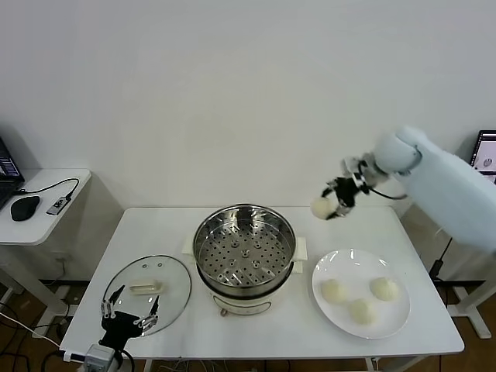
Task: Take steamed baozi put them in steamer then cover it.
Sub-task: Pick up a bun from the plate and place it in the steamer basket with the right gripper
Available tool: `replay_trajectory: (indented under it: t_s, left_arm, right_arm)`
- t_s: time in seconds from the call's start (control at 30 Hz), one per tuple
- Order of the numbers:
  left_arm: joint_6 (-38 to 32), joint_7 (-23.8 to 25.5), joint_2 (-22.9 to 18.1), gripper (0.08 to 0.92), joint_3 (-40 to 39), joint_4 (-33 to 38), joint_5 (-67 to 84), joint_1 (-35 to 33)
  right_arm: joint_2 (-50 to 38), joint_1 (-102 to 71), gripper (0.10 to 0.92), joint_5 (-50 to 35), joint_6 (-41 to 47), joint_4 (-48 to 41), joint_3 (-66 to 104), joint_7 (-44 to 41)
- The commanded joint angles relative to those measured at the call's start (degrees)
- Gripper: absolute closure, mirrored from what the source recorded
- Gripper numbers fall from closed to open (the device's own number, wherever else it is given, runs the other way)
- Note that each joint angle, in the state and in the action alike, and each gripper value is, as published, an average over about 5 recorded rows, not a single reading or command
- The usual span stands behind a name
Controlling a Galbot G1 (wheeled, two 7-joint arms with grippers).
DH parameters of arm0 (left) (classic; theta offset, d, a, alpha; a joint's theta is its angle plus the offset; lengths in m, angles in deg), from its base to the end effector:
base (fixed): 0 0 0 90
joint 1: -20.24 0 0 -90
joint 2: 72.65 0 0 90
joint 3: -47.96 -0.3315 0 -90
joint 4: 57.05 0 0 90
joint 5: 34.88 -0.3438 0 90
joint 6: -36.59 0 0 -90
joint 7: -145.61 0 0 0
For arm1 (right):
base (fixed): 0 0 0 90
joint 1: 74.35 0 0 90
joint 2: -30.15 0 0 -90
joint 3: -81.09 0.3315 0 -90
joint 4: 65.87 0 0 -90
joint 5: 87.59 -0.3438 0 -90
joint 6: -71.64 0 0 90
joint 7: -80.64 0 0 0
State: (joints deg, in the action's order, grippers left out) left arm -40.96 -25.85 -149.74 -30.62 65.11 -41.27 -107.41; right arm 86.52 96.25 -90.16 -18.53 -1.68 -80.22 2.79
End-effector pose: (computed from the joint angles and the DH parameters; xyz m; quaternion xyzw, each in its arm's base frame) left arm 0.1453 0.0893 -0.2787 -0.0353 -0.9686 -0.1891 0.1575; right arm 0.5717 -0.0224 0.0059 0.6084 -0.5123 0.5729 0.1979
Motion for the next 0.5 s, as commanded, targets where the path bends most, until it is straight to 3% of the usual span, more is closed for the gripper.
replay_trajectory:
  t_s: [0.03,0.2,0.5]
  left_arm:
    - [0.2,-0.1,-0.6,0.177,0.0,0.0,-0.1,0.0]
    - [0.2,-0.2,-1.5,0.177,0.3,0.5,-0.7,-0.2]
    - [0.4,-0.6,-1.5,0.177,1.1,1.0,-0.6,-0.9]
  right_arm:
    - [12.5,10.0,0.397,-5.0,-17.8,-11.2,-5.8,-5.1]
    - [15.0,8.6,0.397,1.5,-26.5,-8.0,-6.9,-6.5]
    - [15.8,7.0,0.397,2.8,-38.7,-4.1,-12.6,-6.1]
